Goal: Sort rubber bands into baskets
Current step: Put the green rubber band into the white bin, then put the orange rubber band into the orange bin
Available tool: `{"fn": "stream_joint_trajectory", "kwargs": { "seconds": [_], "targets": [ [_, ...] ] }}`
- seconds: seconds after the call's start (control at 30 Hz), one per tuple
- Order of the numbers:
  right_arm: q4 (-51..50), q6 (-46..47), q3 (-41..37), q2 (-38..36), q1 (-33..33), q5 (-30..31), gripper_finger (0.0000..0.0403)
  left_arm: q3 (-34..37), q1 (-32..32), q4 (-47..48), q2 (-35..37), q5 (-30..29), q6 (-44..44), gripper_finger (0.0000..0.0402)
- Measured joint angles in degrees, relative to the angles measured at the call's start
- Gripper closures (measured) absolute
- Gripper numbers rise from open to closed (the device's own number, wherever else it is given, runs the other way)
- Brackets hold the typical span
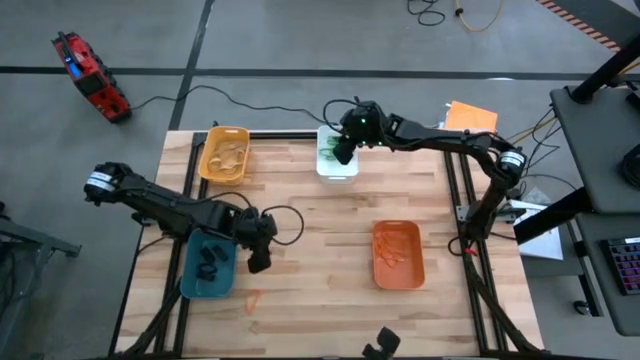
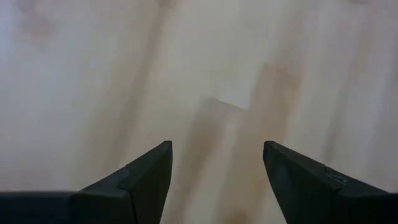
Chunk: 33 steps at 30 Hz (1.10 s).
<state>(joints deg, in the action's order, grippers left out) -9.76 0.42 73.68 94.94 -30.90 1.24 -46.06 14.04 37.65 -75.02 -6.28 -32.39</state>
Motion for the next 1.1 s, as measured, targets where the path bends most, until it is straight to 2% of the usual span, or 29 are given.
{"fn": "stream_joint_trajectory", "kwargs": {
  "seconds": [0.3, 0.5, 0.57, 0.7, 0.83, 1.1],
  "targets": [
    [-6.58, 1.08, 4.36, -0.02, 0.21, -1.54, 0.024, -0.15, 8.51, 2.32, -0.2, 9.08, -15.45, 0.0166],
    [-14.52, 2.69, 4.01, -2.15, 3.14, -11.15, 0.0236, -1.61, 15.89, 2.03, -1.67, 9.88, -27.34, 0.0166],
    [-16.09, 3.21, 2.9, -3.34, 5.42, -12.16, 0.0236, -2.33, 17.64, 1.51, -2.88, 9.9, -30.32, 0.0166],
    [-17.02, 4.24, 0.58, -6.06, 11.17, -11.73, 0.0239, -3.8, 19.68, 0.42, -7.13, 9.9, -34.54, 0.0166],
    [-17.48, 6.03, -0.94, -9.22, 17.04, -10.84, 0.0246, -6.99, 20.2, 0.75, -12.83, 10.98, -35.11, 0.0166],
    [-19.03, 11.22, -3.74, -18.1, 27.69, -2.64, 0.0258, -15.06, 20.44, 6.12, -22.84, 10.93, -33.65, 0.0166]
  ]
}}
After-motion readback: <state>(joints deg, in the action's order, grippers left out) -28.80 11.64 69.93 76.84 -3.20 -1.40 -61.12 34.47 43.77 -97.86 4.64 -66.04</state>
